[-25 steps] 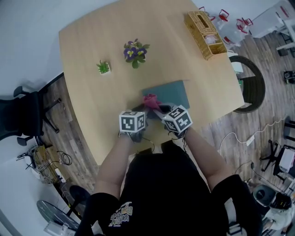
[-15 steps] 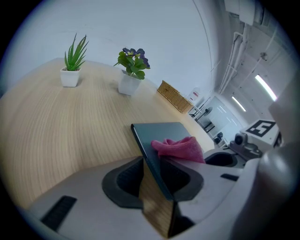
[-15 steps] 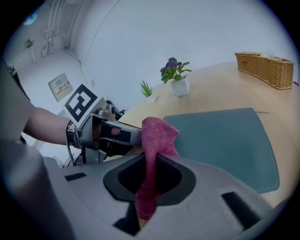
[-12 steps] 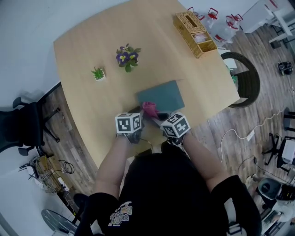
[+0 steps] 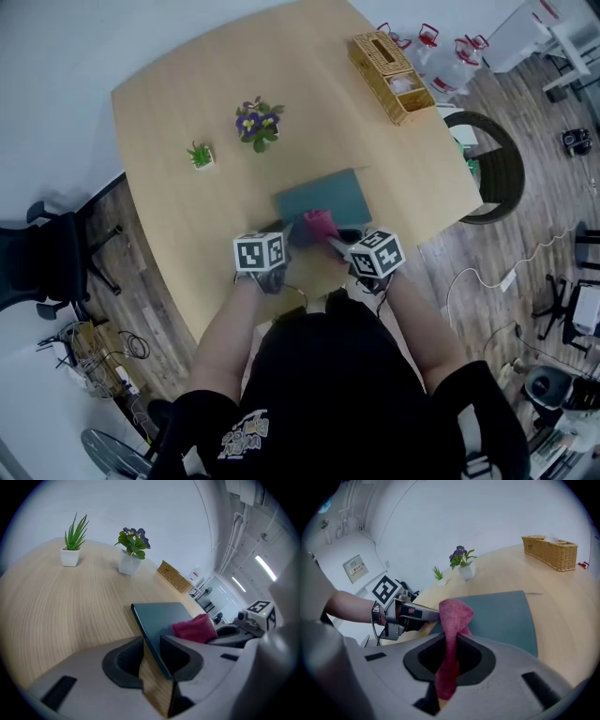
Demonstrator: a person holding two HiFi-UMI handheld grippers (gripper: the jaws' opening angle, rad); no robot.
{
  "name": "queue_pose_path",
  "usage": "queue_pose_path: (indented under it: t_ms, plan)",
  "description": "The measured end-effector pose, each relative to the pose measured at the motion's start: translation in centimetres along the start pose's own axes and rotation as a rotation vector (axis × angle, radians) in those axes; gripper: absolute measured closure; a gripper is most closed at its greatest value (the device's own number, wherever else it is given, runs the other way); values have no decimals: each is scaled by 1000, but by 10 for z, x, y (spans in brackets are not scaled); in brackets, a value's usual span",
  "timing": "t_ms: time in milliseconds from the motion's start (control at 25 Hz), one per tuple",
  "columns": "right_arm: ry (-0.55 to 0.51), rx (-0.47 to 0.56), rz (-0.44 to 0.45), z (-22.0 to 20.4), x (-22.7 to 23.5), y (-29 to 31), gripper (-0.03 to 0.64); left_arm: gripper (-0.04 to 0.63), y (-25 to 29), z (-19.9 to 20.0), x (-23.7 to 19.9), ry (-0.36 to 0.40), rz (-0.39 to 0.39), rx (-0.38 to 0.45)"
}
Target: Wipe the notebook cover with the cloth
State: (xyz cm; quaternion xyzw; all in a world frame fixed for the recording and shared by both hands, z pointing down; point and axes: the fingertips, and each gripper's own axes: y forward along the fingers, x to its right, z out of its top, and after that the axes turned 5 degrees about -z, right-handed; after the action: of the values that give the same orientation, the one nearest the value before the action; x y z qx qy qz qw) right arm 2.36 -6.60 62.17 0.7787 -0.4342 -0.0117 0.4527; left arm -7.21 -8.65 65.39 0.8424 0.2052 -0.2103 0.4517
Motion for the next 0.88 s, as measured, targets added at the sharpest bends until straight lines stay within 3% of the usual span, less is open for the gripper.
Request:
queue_pose_path:
  t_ms: [200, 400, 720, 880]
  plan:
    - [-22, 64, -106, 37, 41, -16, 561, 492, 1, 0, -1, -1, -2, 1]
    - [-141, 75, -187, 79, 67, -16, 561, 492, 0, 0, 1, -2, -4, 3]
    - [-447, -16, -255, 119, 82, 29, 561, 494, 1, 0, 1, -7, -7, 0]
    - [-520, -74, -231, 118, 79, 49, 561, 494, 1, 1, 1, -7, -10, 0]
